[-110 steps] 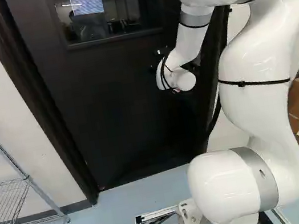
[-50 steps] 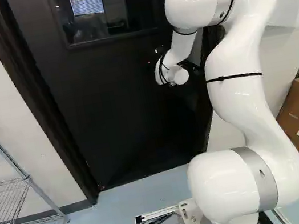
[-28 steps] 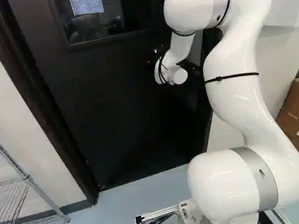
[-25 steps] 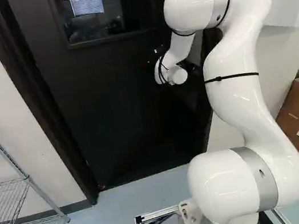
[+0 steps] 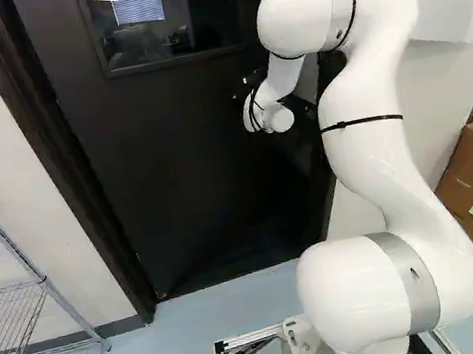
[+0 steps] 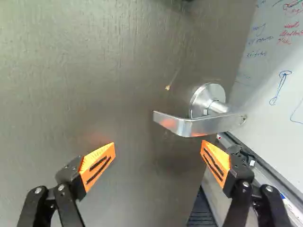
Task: Open the door and move inside
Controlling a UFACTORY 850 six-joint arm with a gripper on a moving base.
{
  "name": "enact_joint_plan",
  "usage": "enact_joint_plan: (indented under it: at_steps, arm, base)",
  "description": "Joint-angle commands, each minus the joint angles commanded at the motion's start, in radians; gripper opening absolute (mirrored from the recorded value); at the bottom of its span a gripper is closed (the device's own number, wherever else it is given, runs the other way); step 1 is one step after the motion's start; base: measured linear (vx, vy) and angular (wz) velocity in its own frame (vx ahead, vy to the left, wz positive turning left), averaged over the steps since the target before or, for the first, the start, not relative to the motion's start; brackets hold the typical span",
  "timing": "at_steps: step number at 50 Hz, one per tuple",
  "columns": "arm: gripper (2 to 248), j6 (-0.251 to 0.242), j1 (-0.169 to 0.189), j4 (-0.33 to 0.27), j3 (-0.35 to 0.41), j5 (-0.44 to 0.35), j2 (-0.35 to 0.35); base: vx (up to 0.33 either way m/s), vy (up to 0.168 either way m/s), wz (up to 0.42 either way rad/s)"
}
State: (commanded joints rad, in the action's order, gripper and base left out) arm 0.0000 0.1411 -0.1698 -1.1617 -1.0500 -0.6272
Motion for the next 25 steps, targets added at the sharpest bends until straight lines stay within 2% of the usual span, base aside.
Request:
enact_joint_plan:
  at_steps: [15,25]
  arm:
    - [247,0.0,-0.003,0.0,-0.069,0.0,-0.051]
    - [247,0.0,-0.004,0.0,-0.08,0.001,-0.059]
  base:
    - [0.0,0.0,0.0]
    - [0.0,0.0,0.0]
